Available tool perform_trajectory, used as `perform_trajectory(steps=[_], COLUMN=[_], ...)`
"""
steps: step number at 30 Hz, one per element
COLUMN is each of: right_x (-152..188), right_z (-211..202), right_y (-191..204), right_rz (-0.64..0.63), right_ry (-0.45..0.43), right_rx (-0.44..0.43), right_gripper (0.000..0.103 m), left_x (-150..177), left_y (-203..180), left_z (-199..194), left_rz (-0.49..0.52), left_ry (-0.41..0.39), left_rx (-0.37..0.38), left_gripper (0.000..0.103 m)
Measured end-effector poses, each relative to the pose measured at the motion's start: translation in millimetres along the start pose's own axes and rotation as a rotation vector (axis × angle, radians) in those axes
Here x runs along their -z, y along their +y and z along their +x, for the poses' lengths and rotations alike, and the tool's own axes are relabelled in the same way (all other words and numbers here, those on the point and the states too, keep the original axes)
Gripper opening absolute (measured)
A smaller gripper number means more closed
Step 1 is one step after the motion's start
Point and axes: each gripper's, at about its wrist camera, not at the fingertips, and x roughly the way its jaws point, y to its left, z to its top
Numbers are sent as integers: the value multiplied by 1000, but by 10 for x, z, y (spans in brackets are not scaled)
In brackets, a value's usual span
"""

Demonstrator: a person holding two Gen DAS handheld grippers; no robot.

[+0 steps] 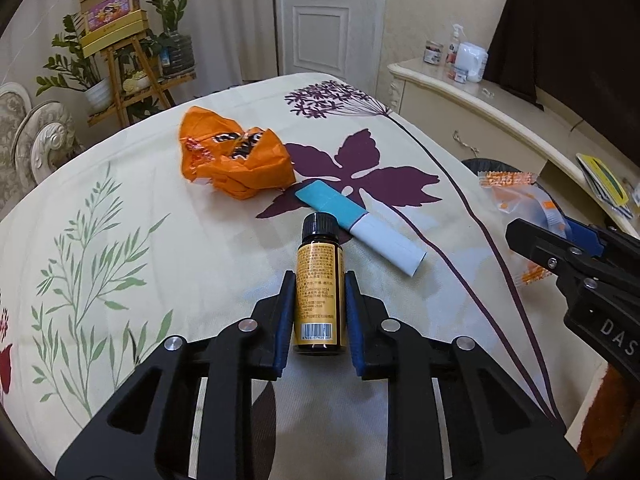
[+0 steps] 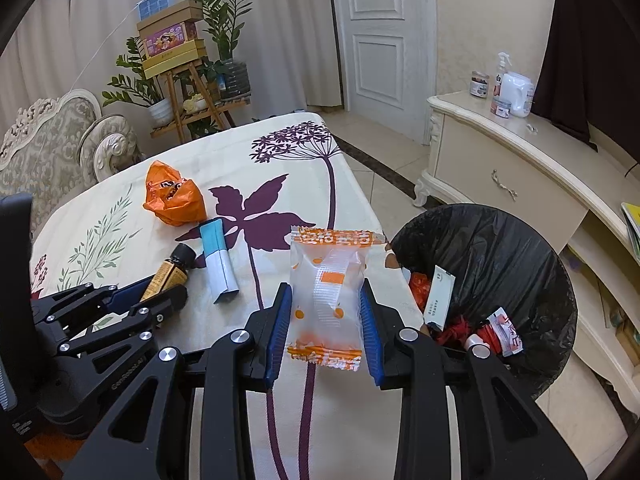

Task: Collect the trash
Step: 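Carry the amber bottle and wrapper with both tools over the bin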

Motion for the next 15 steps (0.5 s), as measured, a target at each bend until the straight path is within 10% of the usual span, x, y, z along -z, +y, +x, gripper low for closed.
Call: perform_trajectory(steps=[15], right_x=[-7], right_z=[-154], right_y=[-8], right_rz=[-3], right_ry=[-29], right_rx=[31], right_gripper=[34], left_x=[-42], left_y=[32], left_z=[-477], left_rz=[-100], left_ry=[-119], left_rx=[-64], left_gripper=[23])
